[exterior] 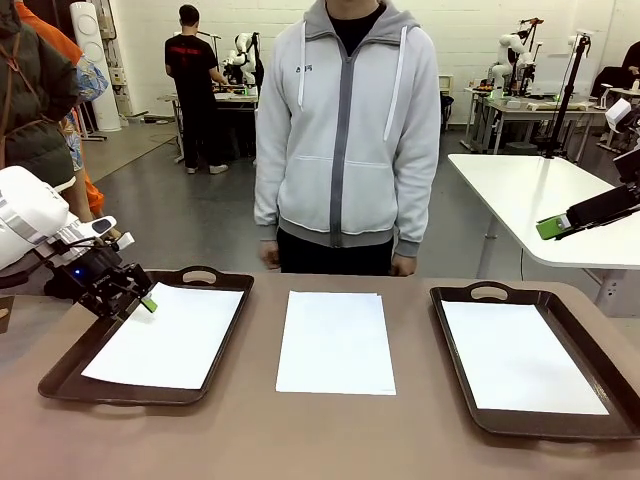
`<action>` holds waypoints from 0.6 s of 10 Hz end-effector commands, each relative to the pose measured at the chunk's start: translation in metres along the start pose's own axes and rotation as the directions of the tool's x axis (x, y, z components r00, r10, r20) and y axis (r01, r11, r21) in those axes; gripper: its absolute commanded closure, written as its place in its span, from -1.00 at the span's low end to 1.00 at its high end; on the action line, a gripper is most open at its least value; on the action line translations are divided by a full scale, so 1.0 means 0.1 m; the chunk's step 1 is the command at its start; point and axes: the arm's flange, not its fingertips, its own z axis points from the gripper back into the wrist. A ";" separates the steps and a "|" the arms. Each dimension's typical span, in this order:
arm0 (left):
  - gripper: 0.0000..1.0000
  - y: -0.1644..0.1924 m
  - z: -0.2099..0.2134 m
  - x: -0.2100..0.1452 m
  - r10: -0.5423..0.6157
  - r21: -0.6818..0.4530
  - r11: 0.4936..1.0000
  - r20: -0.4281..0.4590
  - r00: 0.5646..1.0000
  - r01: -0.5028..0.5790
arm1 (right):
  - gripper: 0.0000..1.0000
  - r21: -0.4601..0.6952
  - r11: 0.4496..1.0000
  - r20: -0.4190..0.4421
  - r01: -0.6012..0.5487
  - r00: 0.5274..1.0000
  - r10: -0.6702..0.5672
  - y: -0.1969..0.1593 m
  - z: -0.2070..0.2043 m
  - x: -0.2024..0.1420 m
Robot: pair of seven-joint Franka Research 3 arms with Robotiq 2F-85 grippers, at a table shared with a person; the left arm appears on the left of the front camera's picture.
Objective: Sort the A4 documents.
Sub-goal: Place the A4 Paper in the designated Handle tray.
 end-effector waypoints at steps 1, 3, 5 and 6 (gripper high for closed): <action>-0.96 -0.08 0.11 -0.03 0.004 0.074 0.997 -0.008 1.000 -0.003 | -1.00 0.003 1.000 -0.001 -0.006 1.000 0.006 0.01 -0.01 0.00; -1.00 -0.12 0.18 -0.01 -0.013 0.092 0.996 0.000 1.000 0.013 | -1.00 0.003 1.000 -0.001 -0.006 1.000 0.006 0.01 -0.01 0.00; -1.00 -0.13 0.19 0.00 -0.018 0.091 0.996 0.007 1.000 0.017 | -1.00 0.003 1.000 -0.001 -0.006 1.000 0.006 0.01 -0.01 0.00; -1.00 -0.15 0.20 0.01 0.004 0.069 0.998 0.039 0.999 -0.006 | -1.00 0.003 1.000 -0.001 -0.006 1.000 0.006 0.01 -0.01 0.00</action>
